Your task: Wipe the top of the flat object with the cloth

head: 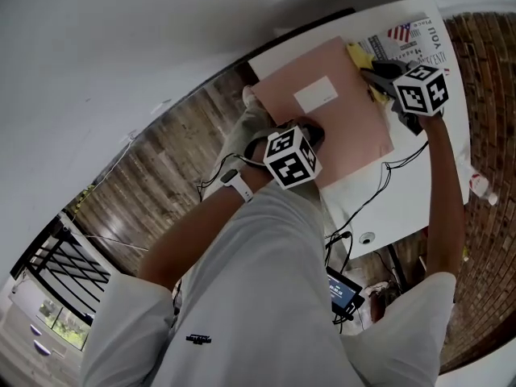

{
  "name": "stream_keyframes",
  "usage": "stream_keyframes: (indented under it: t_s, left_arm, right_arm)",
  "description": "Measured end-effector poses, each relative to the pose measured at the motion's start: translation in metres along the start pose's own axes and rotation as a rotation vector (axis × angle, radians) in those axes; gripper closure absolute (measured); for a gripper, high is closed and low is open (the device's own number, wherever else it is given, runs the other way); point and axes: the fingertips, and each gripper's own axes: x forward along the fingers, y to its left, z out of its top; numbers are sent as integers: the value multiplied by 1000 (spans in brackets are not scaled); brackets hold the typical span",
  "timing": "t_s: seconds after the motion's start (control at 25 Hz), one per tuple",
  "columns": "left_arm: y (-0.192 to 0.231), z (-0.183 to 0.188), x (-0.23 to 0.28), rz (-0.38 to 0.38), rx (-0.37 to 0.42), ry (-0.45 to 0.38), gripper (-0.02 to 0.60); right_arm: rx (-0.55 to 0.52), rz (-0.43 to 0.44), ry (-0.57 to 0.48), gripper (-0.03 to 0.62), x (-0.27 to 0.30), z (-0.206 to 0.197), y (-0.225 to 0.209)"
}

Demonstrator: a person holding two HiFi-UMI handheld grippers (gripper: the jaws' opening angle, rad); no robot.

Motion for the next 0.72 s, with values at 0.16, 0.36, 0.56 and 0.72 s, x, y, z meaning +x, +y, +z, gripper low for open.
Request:
stream_keyframes:
  t_s: [0.16,0.36,0.56,0.72]
  left_arm:
    - [-2,0,0,-59,-23,15,565]
    - [-5,-1,0,-108,-26,46,565]
    - [-5,3,0,-104,-24,39,565]
    - [-5,1,-2,-112,-20,40,565]
  right_arm:
    - [-40,-9,-12,533,11,30,-5]
    - [-172,-49,1,533,23,64,-8]
    - [-588,-105,227,534,36,82,-4]
    - [-881,-68,462,534,44,83,6]
